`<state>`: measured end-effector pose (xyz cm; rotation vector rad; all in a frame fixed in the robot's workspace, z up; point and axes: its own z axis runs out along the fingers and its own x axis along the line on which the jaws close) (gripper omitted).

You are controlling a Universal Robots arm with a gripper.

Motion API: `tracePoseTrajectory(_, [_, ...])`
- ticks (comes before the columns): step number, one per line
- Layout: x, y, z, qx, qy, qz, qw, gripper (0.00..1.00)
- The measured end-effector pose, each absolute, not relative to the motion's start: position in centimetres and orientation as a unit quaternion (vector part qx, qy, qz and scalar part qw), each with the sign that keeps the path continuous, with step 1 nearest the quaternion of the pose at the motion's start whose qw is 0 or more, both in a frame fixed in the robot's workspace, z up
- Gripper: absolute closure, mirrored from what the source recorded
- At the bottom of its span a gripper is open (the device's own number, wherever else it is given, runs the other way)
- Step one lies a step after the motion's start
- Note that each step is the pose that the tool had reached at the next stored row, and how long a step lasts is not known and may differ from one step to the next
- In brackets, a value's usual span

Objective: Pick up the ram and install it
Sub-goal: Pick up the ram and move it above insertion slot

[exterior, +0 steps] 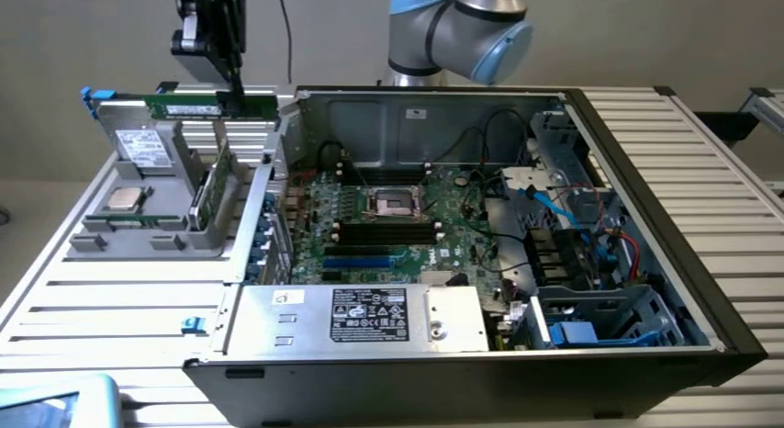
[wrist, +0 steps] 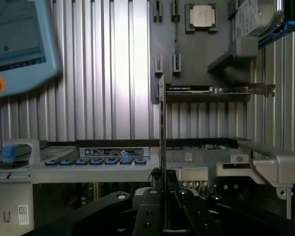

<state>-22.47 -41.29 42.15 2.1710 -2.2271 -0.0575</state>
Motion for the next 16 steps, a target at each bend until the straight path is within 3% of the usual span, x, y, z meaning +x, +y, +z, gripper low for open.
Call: tracePoseTrajectory(16, [-15.2,-41.3,41.7,0.698,-0.716,-0.023,0.011,0.86])
